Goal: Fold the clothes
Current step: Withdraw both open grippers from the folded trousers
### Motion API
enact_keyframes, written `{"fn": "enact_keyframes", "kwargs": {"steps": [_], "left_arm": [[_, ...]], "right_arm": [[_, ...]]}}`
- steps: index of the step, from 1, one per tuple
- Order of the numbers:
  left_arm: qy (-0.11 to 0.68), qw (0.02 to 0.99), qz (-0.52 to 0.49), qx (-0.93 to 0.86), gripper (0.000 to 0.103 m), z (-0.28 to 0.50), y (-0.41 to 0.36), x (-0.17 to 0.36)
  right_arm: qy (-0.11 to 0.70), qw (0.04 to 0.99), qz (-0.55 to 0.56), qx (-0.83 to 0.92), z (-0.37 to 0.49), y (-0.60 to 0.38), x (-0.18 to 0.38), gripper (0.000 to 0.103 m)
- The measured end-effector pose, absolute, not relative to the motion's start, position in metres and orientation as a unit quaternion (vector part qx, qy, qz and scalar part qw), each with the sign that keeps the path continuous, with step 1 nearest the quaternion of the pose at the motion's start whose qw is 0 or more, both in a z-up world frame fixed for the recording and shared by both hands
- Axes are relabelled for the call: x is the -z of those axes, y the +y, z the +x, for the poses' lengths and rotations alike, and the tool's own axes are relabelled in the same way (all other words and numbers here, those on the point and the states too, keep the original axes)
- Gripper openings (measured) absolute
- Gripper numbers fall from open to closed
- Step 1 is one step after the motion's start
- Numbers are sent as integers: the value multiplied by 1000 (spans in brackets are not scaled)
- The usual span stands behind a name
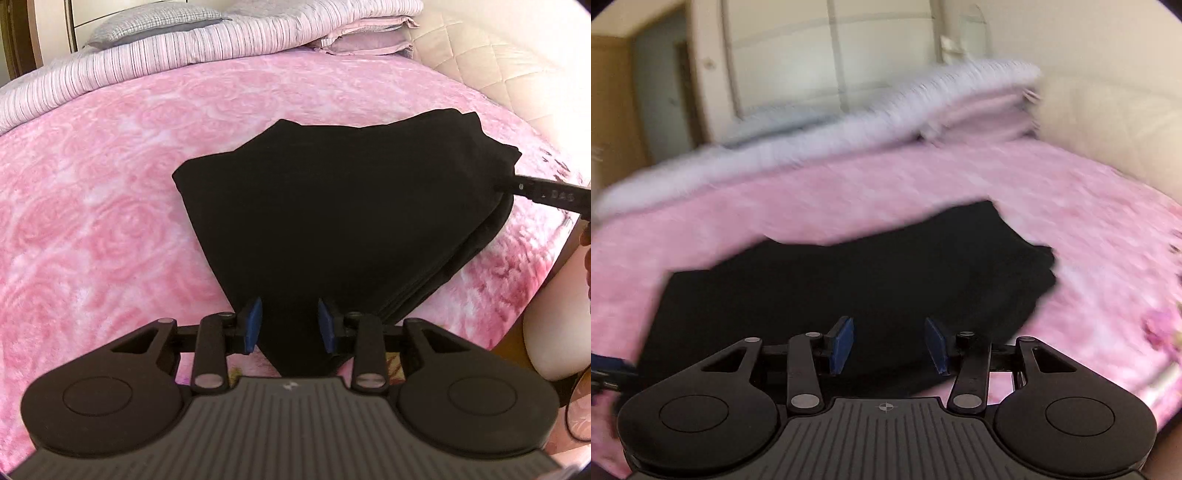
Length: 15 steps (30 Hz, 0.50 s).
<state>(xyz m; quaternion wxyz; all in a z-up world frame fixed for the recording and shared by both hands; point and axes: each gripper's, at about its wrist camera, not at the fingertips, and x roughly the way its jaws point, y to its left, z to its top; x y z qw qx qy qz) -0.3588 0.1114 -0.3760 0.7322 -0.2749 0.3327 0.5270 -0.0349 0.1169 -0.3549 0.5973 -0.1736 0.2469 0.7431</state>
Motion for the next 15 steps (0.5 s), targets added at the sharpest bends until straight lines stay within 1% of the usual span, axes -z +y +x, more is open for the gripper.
{"fn": "enact_keyframes", "kwargs": {"steps": [3,5,7,12,15], "left_arm": [[335,721,-285,-535,30,-358,109,381],[332,716,-289,-542,30,-359,107,382],[332,710,-291,-549,30,-362,104,378],[333,688,-281,-581,29,-371,88,357],[331,681,-286,-588,29,-374,78,350]], "right_arm": [[269,565,-219,-749,-55,123,373,47],[268,570,-245,-737,-66,123,391,47],[267,578,-243,-732,-68,118,388,47],[285,573,-210,-739,-68,87,356,47],[301,569,-229,-731,-74,75,355,47]]}}
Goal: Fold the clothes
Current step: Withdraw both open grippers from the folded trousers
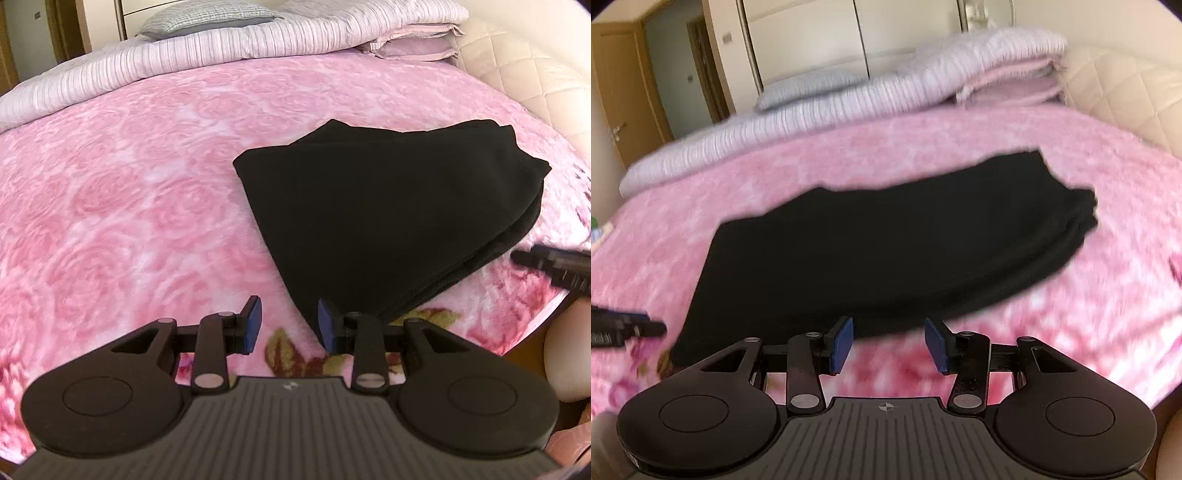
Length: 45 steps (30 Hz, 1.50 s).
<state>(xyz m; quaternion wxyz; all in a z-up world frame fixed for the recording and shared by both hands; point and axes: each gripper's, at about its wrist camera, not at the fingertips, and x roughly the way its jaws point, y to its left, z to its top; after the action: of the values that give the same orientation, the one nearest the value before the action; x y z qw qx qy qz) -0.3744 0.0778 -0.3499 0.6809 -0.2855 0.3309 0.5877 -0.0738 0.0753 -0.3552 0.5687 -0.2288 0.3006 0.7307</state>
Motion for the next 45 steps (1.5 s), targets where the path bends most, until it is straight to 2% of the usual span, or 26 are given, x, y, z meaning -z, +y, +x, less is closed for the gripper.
{"fn": "enact_keyframes", "kwargs": {"steps": [5,15,23,29,31,35,41,45], "left_arm": [[321,688,-266,-594,29,-374,48,328],[280,714,-244,-594,30,-385,3,291],[246,705,-323,-582,30,-429,-3,310],[224,696,-405,-549,30,-439,22,345],[213,690,-435,-539,30,-442,33,357],[194,676,-468,-535,30,-451,50,371],[183,675,-477,-532,30,-459,67,378],[180,675,-481,-530,30,-462,75,381]], "right_arm": [[294,572,-196,-740,-80,40,334,47],[230,576,-185,-763,-99,-16,297,47],[132,541,-255,-791,-135,-21,303,47],[91,496,-334,-796,-177,-2,340,47],[60,476,-363,-798,-190,2,355,47],[-54,438,-412,-797,-220,3,385,49],[-225,364,-452,-783,-259,-3,426,59],[-301,339,-452,-768,-271,-5,444,63]]}}
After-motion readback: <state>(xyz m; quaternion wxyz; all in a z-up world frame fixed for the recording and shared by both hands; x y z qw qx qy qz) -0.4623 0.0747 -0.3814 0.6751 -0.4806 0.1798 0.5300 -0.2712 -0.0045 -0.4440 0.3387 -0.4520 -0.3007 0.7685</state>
